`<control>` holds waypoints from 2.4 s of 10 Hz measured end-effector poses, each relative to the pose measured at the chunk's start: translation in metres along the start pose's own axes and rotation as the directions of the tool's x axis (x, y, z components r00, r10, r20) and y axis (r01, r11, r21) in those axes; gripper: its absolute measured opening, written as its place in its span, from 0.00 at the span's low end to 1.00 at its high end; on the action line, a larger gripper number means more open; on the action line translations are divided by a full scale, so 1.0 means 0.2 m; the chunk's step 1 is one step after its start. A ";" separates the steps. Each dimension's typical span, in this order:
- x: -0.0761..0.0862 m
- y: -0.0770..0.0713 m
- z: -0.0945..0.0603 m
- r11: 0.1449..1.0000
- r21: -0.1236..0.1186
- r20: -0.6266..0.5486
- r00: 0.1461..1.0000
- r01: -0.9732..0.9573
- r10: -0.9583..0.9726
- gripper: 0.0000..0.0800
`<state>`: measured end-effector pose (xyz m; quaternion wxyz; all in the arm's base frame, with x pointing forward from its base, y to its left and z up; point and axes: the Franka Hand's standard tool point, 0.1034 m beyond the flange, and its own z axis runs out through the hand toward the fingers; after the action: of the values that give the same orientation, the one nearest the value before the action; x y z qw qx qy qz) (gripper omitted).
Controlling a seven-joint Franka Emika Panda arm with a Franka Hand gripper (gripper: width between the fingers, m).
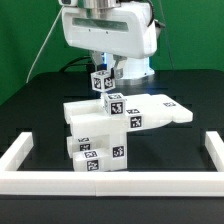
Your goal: Assemble chair
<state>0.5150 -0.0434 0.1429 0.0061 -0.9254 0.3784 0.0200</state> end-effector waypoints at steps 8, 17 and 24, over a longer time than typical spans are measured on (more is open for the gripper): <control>0.01 0.02 0.05 1.000 -0.007 -0.023 1.000 0.007 -0.008 0.36; -0.03 0.02 0.09 1.000 -0.014 -0.026 0.999 0.018 -0.019 0.36; -0.03 0.02 0.09 1.000 -0.014 -0.026 0.999 0.019 -0.020 0.80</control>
Offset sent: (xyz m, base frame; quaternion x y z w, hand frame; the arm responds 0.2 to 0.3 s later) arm -0.0022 -0.0049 -0.0092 0.0083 0.0133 -0.0045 0.9999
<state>0.5067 -0.0419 0.1255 -0.0050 -0.9292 0.3693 0.0106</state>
